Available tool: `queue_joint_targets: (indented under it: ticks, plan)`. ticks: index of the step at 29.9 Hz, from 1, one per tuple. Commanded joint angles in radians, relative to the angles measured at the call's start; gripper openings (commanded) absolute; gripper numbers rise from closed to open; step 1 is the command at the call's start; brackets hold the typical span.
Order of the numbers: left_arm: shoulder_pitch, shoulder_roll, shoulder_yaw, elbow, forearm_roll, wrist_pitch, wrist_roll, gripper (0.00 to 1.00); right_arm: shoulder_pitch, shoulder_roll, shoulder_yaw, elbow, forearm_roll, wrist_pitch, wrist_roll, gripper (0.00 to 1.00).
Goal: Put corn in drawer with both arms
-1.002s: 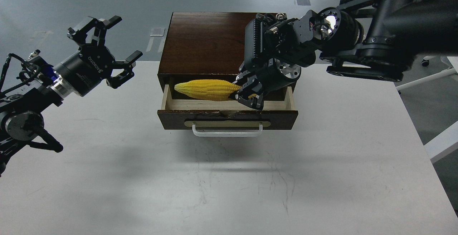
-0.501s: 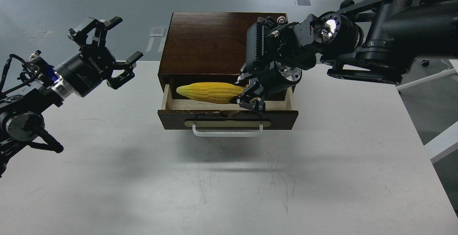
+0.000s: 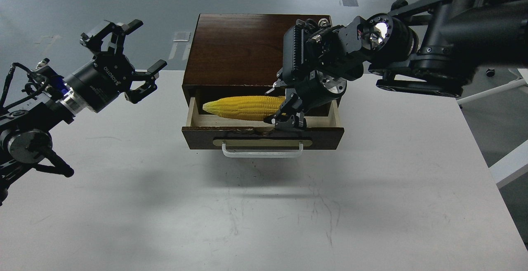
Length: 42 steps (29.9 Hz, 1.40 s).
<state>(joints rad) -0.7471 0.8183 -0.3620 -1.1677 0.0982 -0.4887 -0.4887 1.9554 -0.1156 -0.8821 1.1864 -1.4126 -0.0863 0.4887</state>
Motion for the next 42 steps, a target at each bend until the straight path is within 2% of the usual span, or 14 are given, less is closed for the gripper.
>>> queue_joint_targets:
  ticks: [1, 10, 12, 15, 17, 19, 21, 27, 33, 37, 42]
  plan:
    - [0.000, 0.005, 0.000, -0.012, 0.000, 0.000, 0.000, 0.98, 0.007, -0.001, 0.000, 0.001, 0.001, -0.010, 0.000, 0.63]
    - [0.000, 0.013, 0.000, -0.020, 0.000, 0.000, 0.000, 0.98, 0.046, -0.025, 0.044, 0.001, 0.046, -0.029, 0.000, 0.67]
    - [0.000, 0.013, 0.000, -0.020, 0.000, 0.000, 0.000, 0.98, 0.054, -0.053, 0.081, 0.001, 0.108, -0.029, 0.000, 0.75]
    - [0.000, 0.013, 0.000, -0.020, 0.000, 0.000, 0.000, 0.98, 0.057, -0.093, 0.107, 0.001, 0.216, -0.027, 0.000, 0.78]
    - [0.002, 0.013, 0.000, -0.020, 0.000, 0.000, 0.000, 0.98, 0.051, -0.143, 0.135, -0.001, 0.338, -0.027, 0.000, 0.88]
    - [0.003, 0.012, 0.000, -0.020, 0.000, 0.000, 0.000, 0.98, 0.031, -0.196, 0.156, -0.001, 0.441, -0.027, 0.000, 0.94]
    - [0.003, 0.010, 0.000, -0.020, 0.000, 0.000, 0.000, 0.98, 0.001, -0.226, 0.178, 0.001, 0.512, -0.027, 0.000, 0.95]
    - [0.005, -0.001, 0.000, -0.020, 0.003, 0.000, 0.000, 0.98, -0.266, -0.384, 0.422, -0.001, 0.744, -0.032, 0.000, 0.99]
    - [0.020, -0.004, 0.000, -0.020, 0.003, 0.000, 0.000, 0.98, -0.666, -0.548, 0.799, -0.001, 0.895, -0.032, 0.000, 0.99]
    - [0.038, -0.013, -0.002, -0.020, 0.003, 0.000, 0.000, 0.98, -0.876, -0.581, 0.972, -0.025, 1.047, -0.020, 0.000, 1.00]
    - [0.041, -0.025, -0.003, -0.018, 0.003, 0.000, 0.000, 0.98, -1.010, -0.581, 1.048, -0.089, 1.194, 0.002, 0.000, 1.00]
